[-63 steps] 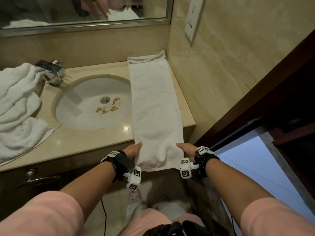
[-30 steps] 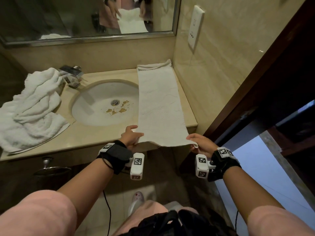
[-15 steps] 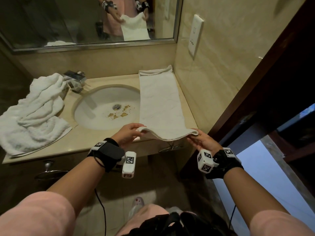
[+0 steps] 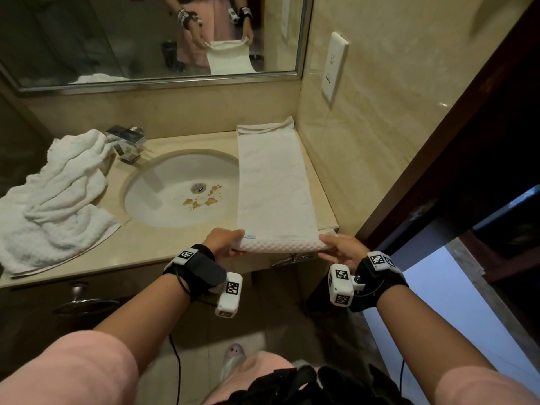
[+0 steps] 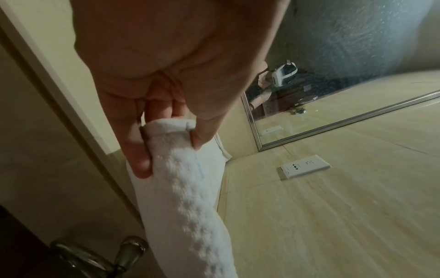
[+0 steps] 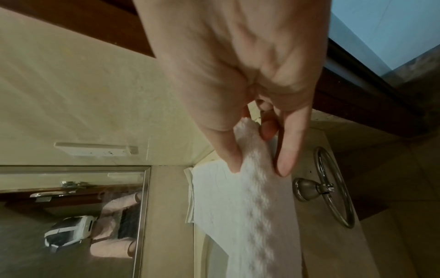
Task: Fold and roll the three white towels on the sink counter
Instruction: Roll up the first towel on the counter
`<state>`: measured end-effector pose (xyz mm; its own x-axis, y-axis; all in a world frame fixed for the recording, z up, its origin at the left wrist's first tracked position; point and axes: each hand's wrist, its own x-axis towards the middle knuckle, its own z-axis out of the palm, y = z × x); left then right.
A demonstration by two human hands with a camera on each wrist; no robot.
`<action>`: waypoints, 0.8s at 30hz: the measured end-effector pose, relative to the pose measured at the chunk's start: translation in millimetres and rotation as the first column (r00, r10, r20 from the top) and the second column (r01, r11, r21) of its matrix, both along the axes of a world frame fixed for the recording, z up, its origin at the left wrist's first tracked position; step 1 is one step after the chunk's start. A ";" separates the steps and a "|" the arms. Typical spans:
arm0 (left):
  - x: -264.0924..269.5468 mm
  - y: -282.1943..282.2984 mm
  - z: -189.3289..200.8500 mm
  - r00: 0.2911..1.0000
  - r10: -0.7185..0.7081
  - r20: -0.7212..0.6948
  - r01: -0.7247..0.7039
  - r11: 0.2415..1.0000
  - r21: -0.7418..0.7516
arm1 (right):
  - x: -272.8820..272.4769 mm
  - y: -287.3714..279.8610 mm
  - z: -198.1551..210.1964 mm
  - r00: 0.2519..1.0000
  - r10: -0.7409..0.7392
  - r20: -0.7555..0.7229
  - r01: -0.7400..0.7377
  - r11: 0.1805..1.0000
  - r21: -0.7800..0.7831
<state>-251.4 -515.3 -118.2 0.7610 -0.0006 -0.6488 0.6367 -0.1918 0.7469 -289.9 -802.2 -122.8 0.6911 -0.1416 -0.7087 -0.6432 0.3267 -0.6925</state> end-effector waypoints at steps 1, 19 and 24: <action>-0.8 -1.0 0.1 1.000 0.008 -0.004 -0.008 1.000 0.011 | 0.7 -0.1 -1.2 1.000 -0.006 -0.022 0.005 1.000 -0.019; -0.3 -5.6 -13.1 0.986 -0.164 0.008 0.155 0.946 0.285 | 7.3 6.3 -20.4 0.984 0.051 -0.168 -0.083 0.979 -0.185; -1.2 -9.1 -6.0 0.856 -0.516 0.002 0.497 0.826 0.266 | 10.4 2.2 -25.3 0.974 0.049 -0.220 -0.095 0.975 -0.202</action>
<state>-252.6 -524.3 -124.3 0.7414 -0.2461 -0.6244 0.3462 -0.6568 0.6699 -279.4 -800.0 -148.1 0.5421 -0.2580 -0.7997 -0.7990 0.1362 -0.5857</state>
